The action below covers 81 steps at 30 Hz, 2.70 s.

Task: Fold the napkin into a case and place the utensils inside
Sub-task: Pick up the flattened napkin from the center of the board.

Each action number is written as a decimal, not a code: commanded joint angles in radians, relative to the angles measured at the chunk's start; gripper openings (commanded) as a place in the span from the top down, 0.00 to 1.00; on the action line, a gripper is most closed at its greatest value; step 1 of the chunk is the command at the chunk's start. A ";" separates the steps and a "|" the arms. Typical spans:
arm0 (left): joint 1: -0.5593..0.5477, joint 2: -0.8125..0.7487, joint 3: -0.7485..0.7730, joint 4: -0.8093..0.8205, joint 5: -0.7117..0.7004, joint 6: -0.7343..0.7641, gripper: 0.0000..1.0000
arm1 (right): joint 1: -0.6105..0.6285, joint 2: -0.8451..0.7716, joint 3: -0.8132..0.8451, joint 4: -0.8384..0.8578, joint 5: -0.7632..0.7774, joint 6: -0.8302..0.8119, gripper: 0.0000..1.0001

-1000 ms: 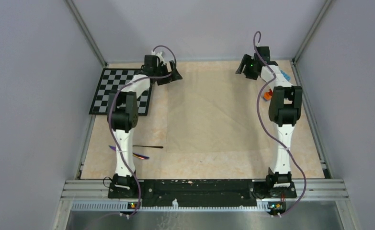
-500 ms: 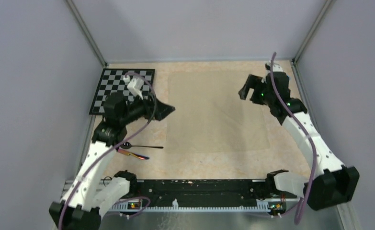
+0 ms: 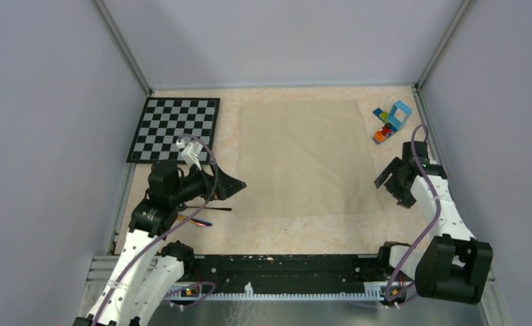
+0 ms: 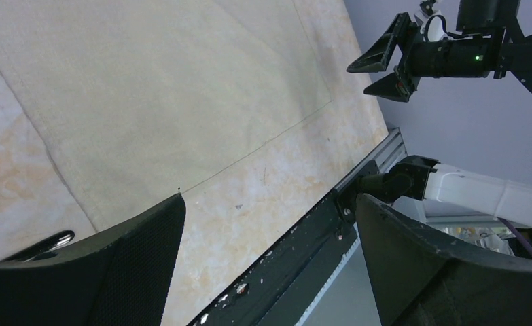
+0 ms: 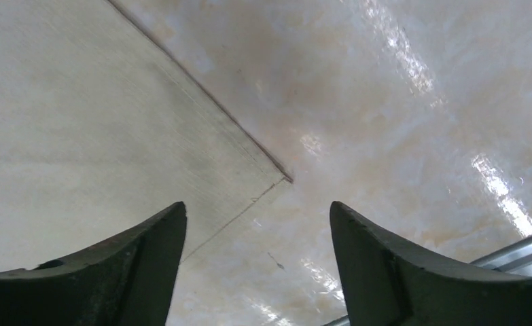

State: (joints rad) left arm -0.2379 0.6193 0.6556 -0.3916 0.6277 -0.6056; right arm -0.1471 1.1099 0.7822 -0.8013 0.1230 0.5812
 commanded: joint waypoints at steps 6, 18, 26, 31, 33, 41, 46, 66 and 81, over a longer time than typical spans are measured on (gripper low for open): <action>-0.001 0.059 0.025 -0.011 0.007 0.078 0.01 | 0.016 0.149 -0.033 -0.051 0.030 0.094 0.34; -0.001 0.102 -0.008 0.034 0.003 0.107 0.01 | 0.097 0.262 -0.020 -0.019 0.075 0.158 0.50; -0.001 0.112 -0.003 0.030 -0.003 0.122 0.01 | 0.104 0.317 -0.013 0.003 0.080 0.172 0.55; -0.002 0.104 -0.007 0.054 0.042 0.095 0.01 | 0.106 0.306 -0.008 0.005 0.080 0.165 0.55; -0.001 0.099 -0.007 0.050 0.039 0.100 0.01 | 0.106 0.296 0.002 -0.001 0.082 0.163 0.55; -0.001 0.094 -0.006 0.037 0.028 0.112 0.01 | 0.106 0.303 0.008 0.023 0.083 0.157 0.55; -0.001 0.094 -0.005 0.026 0.027 0.112 0.01 | 0.106 0.337 -0.033 0.056 0.064 0.177 0.55; -0.089 0.172 -0.081 -0.146 -0.392 -0.165 0.01 | 0.106 0.196 -0.108 0.046 0.071 0.268 1.00; -0.412 0.564 0.070 -0.432 -0.825 -0.793 0.22 | 0.126 0.092 -0.150 0.044 0.127 0.347 1.00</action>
State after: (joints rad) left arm -0.6006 1.0927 0.6411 -0.7120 -0.0799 -1.1866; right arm -0.0341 1.2560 0.6449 -0.7712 0.1970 0.9283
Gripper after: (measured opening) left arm 0.816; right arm 0.014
